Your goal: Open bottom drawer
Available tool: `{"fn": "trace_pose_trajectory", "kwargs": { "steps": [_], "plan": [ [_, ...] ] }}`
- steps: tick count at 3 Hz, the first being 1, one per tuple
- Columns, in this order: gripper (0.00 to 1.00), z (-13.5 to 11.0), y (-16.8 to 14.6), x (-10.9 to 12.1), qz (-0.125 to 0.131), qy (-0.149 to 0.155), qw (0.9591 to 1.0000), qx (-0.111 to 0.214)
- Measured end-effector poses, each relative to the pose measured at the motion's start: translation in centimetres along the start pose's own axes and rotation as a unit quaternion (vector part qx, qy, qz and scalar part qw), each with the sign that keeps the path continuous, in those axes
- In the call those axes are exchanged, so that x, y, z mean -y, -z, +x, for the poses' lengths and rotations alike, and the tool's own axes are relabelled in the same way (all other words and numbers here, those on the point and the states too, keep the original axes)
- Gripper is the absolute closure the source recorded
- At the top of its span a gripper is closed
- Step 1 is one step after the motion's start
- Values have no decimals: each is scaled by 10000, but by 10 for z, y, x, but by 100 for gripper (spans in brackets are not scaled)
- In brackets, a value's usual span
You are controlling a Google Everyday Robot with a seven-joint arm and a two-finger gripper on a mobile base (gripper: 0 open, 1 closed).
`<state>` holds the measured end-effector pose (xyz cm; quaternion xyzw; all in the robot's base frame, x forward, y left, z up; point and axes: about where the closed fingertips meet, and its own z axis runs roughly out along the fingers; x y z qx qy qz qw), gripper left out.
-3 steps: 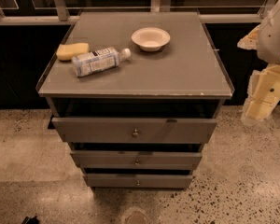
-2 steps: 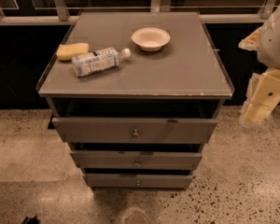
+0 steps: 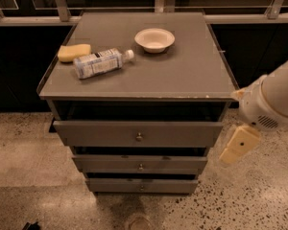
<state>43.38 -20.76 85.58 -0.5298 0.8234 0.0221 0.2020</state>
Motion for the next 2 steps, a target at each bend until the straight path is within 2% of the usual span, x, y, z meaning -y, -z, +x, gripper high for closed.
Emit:
{"fn": "trace_pose_trajectory", "kwargs": {
  "steps": [1,2],
  "plan": [
    [0,25,-77,-8,-307,-334,9988,-176],
    [0,29,-85,-10,-342,-387,9985,-191]
  ]
}}
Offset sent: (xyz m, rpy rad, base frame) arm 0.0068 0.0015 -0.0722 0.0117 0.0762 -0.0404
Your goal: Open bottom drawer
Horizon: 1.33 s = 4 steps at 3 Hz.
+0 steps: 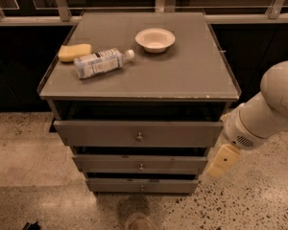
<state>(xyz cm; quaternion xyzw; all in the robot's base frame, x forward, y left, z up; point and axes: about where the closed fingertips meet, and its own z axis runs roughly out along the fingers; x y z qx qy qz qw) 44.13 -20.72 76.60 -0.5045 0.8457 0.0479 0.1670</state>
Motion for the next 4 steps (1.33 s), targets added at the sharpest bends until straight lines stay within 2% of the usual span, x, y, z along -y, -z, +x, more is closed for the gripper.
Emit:
{"fn": "trace_pose_trajectory", "kwargs": {
  "steps": [1,2,3,4],
  "plan": [
    [0,4,0,-6,195,-51,9998,68],
    [0,28,-43,-36,129,-499,9984,234],
    [0,58,-126,-77,-167,-943,9953,127],
    [0,66,-209,-94,-357,-1206,9920,51]
  ]
}}
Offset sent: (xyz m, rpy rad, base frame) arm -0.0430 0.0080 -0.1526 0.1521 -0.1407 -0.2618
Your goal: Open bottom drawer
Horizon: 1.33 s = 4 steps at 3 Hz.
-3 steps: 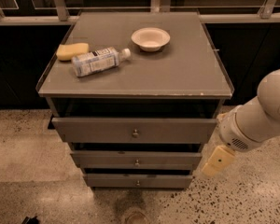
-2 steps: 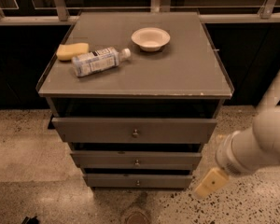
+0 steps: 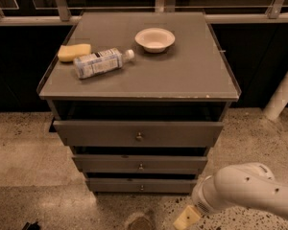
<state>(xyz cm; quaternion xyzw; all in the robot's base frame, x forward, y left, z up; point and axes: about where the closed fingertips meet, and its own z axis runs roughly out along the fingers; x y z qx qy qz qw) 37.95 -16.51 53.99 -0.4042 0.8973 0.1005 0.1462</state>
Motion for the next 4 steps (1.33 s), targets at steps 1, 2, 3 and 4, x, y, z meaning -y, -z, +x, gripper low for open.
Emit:
{"fn": "trace_pose_trajectory", "kwargs": {
  "steps": [1,2,3,4],
  "plan": [
    [0,-19,-12,6,121,-217,9993,266],
    [19,-18,-12,7,123,-223,9993,266],
    [42,-18,-12,7,123,-223,9993,266],
    [66,-18,-12,7,123,-223,9993,266]
  ]
}}
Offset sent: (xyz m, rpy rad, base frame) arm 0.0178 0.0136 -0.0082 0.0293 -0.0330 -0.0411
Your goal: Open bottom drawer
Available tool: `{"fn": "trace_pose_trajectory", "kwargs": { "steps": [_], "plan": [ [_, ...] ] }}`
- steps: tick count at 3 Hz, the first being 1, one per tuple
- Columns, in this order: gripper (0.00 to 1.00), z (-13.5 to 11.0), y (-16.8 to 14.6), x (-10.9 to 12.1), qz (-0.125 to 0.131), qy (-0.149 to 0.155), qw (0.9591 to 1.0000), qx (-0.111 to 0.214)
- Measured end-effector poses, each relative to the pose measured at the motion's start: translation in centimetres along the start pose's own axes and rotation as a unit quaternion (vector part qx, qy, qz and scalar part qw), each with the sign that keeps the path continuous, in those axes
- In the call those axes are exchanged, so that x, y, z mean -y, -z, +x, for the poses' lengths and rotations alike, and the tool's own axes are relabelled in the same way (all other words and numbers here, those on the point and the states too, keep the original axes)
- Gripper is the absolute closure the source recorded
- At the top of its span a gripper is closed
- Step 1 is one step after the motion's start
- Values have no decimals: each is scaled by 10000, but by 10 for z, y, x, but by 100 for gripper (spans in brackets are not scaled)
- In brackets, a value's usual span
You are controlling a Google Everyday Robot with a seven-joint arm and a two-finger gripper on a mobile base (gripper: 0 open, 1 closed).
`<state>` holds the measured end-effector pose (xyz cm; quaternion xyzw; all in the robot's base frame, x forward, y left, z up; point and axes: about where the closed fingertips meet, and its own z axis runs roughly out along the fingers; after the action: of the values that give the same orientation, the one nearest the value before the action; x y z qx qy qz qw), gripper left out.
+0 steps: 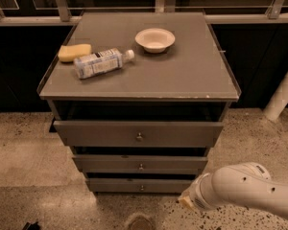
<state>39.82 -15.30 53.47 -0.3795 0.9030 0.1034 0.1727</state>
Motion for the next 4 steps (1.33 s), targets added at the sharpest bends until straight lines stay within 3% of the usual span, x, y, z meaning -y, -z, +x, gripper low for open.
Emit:
{"fn": "trace_pose_trajectory", "kwargs": {
  "steps": [1,2,3,4],
  "plan": [
    [89,0,0,0,0,0,10000,0],
    [100,0,0,0,0,0,10000,1],
    [100,10,-18,-9,-127,-209,9995,221],
    [100,35,-64,-9,-244,-608,9965,521]
  ]
}}
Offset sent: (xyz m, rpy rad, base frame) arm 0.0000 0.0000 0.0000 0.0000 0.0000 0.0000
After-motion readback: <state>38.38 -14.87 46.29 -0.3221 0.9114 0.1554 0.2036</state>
